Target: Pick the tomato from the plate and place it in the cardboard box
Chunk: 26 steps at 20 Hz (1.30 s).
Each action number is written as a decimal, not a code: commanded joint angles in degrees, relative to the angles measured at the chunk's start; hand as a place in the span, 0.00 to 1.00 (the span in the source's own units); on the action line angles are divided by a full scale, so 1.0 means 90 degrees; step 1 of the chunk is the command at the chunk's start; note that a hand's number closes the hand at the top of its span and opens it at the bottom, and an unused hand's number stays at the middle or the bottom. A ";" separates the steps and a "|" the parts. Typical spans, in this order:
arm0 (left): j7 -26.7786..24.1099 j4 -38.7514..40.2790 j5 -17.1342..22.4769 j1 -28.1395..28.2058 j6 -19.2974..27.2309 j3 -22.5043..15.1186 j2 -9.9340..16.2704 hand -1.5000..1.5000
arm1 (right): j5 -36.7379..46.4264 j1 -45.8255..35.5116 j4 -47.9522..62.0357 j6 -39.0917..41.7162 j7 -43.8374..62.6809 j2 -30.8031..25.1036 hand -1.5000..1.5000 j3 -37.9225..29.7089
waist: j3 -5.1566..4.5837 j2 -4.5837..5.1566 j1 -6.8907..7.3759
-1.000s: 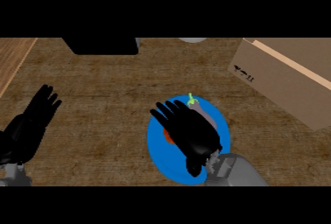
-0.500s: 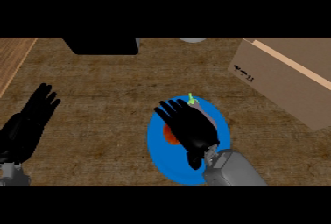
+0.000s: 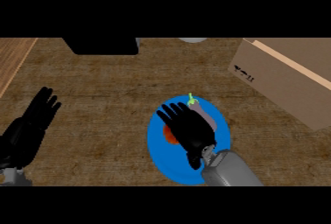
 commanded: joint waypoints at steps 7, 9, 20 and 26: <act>0.0421 -0.0392 -0.0070 -0.0085 0.0026 0.0065 -0.0130 0.50 | -0.0079 -0.0362 0.1297 -0.1013 -0.0150 0.0092 0.00 0.0116 | 0.0001 0.0005 0.0015; 0.0384 0.0114 -0.0247 -0.0485 0.0128 0.0034 -0.0146 0.50 | -0.0042 -0.0279 0.0818 -0.0737 -0.0379 -0.0101 1.00 -0.0230 | 0.0000 0.0005 -0.0017; 0.0614 0.0246 -0.0041 -0.0714 -0.0088 0.0355 0.0053 0.50 | 0.0076 -0.0834 0.1228 -0.1169 -0.0787 0.0091 1.00 0.0036 | 0.0001 0.0005 0.0001; 0.0243 0.0388 -0.0182 -0.0581 -0.0143 0.0312 -0.0032 0.50 | -0.0478 -0.0793 0.1560 -0.0548 -0.0657 -0.0628 1.00 -0.1347 | -0.0002 0.0023 -0.0055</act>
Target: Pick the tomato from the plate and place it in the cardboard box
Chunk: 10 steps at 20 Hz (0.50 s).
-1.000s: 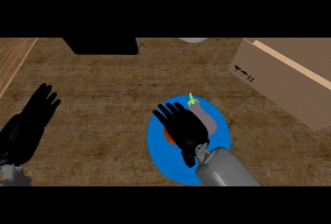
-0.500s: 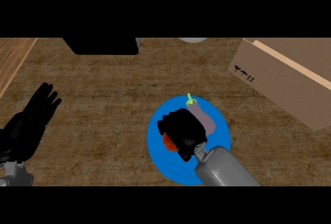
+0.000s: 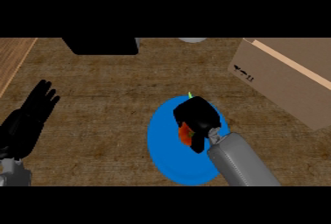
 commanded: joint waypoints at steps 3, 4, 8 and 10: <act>-0.0281 -0.0076 -0.0081 0.0266 -0.0060 -0.0100 -0.0156 0.50 | -0.0629 -0.0279 0.0837 0.0438 0.0114 -0.0788 1.00 -0.1592 | -0.0001 0.0024 0.0036; -0.0154 -0.0206 -0.0171 0.0237 0.0044 -0.0176 -0.0188 0.50 | -0.0538 -0.0496 0.0841 0.0627 0.0080 -0.0923 1.00 -0.1559 | 0.0000 0.0008 0.0034; -0.0275 -0.0033 -0.0126 0.0293 -0.0072 -0.0075 -0.0188 0.50 | -0.0177 -0.0428 0.0833 -0.0005 0.0201 -0.0787 1.00 -0.1592 | 0.0000 0.0001 0.0021; 0.0240 -0.0426 0.0037 0.0202 -0.0016 0.0037 -0.0026 0.50 | -0.0214 0.0089 -0.0270 0.0191 0.0212 -0.1031 1.00 -0.1506 | 0.0000 -0.0016 -0.0018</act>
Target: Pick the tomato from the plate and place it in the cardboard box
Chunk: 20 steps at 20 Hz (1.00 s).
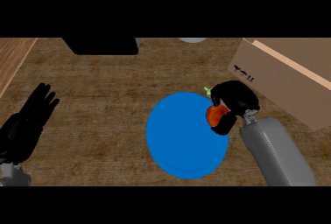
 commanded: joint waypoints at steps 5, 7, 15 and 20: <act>0.0157 0.0076 0.0016 -0.0101 0.0065 0.0133 0.0064 0.50 | -0.0420 -0.0026 -0.2300 0.0741 0.0239 -0.0344 1.00 -0.0441 | -0.0002 -0.0043 -0.0116; 0.0205 -0.0073 -0.0109 -0.0107 0.0185 -0.0061 -0.0097 0.50 | -0.0404 0.0023 -0.2789 0.0469 0.0509 -0.0141 1.00 -0.0543 | 0.0001 -0.0045 -0.0115; -0.0263 0.0233 -0.0165 0.0034 0.0011 -0.0029 -0.0149 0.50 | -0.0520 -0.0844 -0.4174 0.1073 0.1846 -0.0291 1.00 -0.1665 | -0.0003 -0.0022 -0.0112; 0.0001 0.0011 -0.0084 -0.0010 -0.0002 0.0052 -0.0029 0.50 | -0.0663 -0.1361 -0.3332 0.0905 0.1751 -0.0862 1.00 -0.2588 | 0.0001 0.0006 -0.0001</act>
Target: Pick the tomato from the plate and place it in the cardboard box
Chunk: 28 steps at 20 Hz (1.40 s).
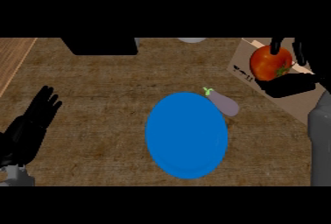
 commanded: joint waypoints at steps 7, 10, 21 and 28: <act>-0.0022 0.0234 0.0024 -0.0238 -0.0142 0.0010 0.0041 0.50 | 0.0055 -0.0846 0.1708 -0.0519 -0.0459 -0.0968 1.00 -0.0710 | 0.0002 0.0026 0.0060; -0.0004 0.0448 -0.0023 -0.0445 0.0004 -0.0020 -0.0073 0.50 | 0.0291 -0.1056 0.2599 -0.0938 -0.0794 -0.1092 1.00 -0.0557 | 0.0002 0.0043 0.0084; 0.0305 0.0071 0.0127 -0.0343 -0.0139 0.0138 0.0129 0.50 | 0.0110 -0.1079 0.4872 -0.2552 -0.2411 -0.1429 1.00 -0.0977 | 0.0005 0.0037 0.0084; 0.0235 -0.0077 -0.0003 -0.0345 -0.0029 0.0014 -0.0006 0.50 | -0.0010 -0.1193 0.6634 -0.2540 -0.2818 -0.1268 1.00 -0.1075 | 0.0009 0.0062 0.0154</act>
